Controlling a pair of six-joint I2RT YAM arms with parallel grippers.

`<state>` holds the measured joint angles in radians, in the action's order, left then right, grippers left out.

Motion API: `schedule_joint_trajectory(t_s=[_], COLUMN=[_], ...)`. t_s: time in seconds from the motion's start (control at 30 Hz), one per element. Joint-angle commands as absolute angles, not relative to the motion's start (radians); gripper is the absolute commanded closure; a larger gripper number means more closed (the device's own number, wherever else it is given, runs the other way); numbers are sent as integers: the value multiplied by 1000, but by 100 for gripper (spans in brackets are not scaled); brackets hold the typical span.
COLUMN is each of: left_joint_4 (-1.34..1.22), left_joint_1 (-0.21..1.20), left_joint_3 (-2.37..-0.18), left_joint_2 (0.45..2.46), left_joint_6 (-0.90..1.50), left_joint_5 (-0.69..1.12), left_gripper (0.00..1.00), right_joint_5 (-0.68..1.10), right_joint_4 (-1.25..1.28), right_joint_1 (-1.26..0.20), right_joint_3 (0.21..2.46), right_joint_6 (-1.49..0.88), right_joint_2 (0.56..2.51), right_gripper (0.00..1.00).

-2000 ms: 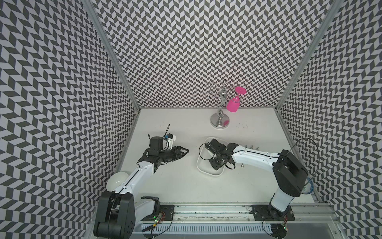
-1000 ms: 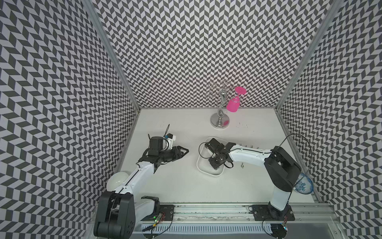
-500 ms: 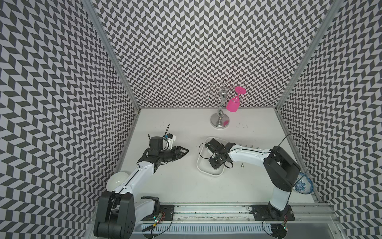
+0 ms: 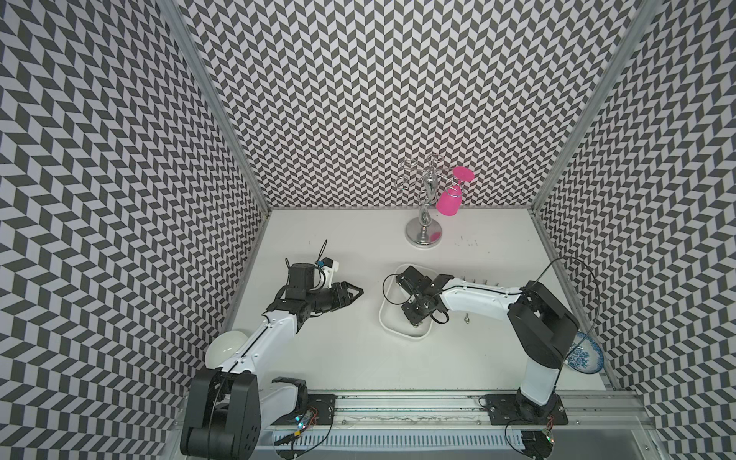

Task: Take out the wing nut from the storage box
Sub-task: Pick up the wing nut from the storage box, then place the wing nut at the center of the board.

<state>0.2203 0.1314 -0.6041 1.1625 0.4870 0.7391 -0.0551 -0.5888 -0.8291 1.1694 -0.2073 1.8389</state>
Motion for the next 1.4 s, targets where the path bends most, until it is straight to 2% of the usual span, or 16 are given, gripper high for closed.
schedule_joint_trajectory(t_s=[0.0,0.23,0.37,0.53,0.77,0.93,1.37], left_joint_4=[254,259,259,177,88,83,80], left_joint_1=[140,144,189,407,658,693,695], left_joint_3=[-653,-664,-681,-721,-783,-787,-721], left_joint_2=[1133,1084,1068,1079,1193,1235,1199], left_joint_6=[458,485,510,603,655,663,694], left_joint_5=[721,716,698,617,534,517,491], left_gripper=[44,44,44,44,44,45,45], right_joint_5=[-66,-95,-206,-299,-292,-236,-127], right_joint_4=[-543,-552,-576,-564,-516,-473,-341], right_joint_1=[-834,-834,-825,-710,-540,-525,-536], right_joint_3=[1212,1236,1228,1112,911,820,668], right_joint_6=[-243,-272,-321,-429,-503,-529,-574], right_joint_2=[1778,1711,1654,1501,1345,1355,1394], right_gripper=[100,100,100,100,100,100,100])
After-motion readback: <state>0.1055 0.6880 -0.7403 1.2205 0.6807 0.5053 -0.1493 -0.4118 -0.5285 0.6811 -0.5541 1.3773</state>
